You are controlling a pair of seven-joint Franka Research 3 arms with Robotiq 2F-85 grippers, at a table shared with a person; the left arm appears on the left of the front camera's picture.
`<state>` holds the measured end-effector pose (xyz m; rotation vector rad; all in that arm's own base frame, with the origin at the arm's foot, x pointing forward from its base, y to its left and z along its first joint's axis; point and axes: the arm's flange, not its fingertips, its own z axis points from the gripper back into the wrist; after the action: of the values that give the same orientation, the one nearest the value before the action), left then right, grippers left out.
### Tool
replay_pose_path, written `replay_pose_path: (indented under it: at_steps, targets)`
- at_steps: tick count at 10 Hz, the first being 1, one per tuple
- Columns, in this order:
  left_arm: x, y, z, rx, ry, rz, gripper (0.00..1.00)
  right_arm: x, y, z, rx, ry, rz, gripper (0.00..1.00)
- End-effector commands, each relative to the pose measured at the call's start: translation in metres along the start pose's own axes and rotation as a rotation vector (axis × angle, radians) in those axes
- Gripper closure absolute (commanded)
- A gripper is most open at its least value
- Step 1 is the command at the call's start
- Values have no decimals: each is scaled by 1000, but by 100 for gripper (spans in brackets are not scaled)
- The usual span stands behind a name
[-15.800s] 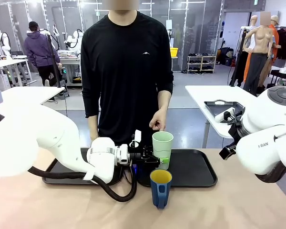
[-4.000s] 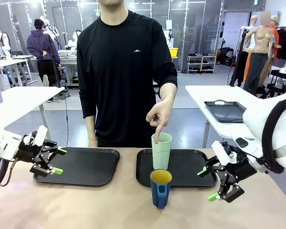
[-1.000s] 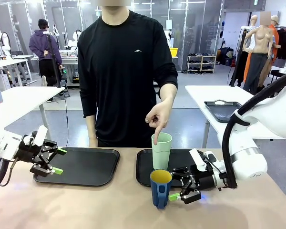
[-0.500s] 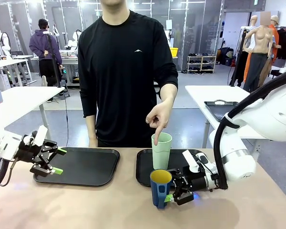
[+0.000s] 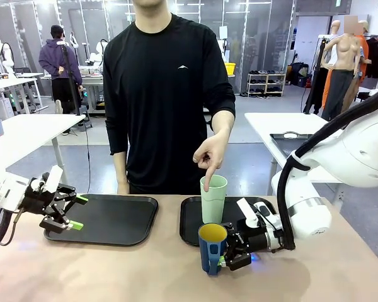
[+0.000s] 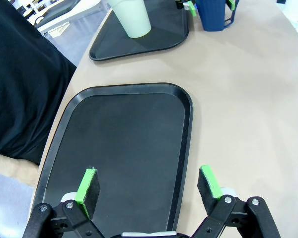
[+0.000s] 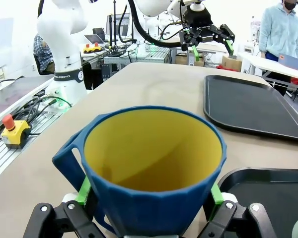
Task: Sort and store the cups by type.
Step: Pick up the Handle plastic cup and place it into the empty Flat Tray.
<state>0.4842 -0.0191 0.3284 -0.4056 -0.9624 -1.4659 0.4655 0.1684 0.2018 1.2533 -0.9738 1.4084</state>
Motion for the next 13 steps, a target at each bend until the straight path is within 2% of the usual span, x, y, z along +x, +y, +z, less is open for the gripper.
replay_pose_path:
  at_steps: [1,2,3,4,5,6,7,8,13]
  targets:
    - [0,0,1,-4,-17,-2,0,-3,-3,-5,14,-15,29,0]
    - [0,0,1,-4,-17,-2,0,-4,-1,-4,31,0,43,16]
    - [0,0,1,-4,-17,-2,0,-5,0,-4,37,-8,35,18]
    - [0,0,1,-4,-17,-2,0,-6,0,-5,52,2,37,34]
    - [0,0,1,-4,-17,-2,0,-6,0,-6,56,1,35,35]
    - [0,0,1,-4,-17,-2,0,-7,0,-7,56,-1,37,52]
    - [0,0,1,-4,-17,-2,0,-7,0,-7,57,11,40,53]
    - [0,0,1,-4,-17,-2,0,-3,2,-8,43,14,35,69]
    - [0,0,1,-4,-17,-2,0,51,32,-17,17,13,48,69]
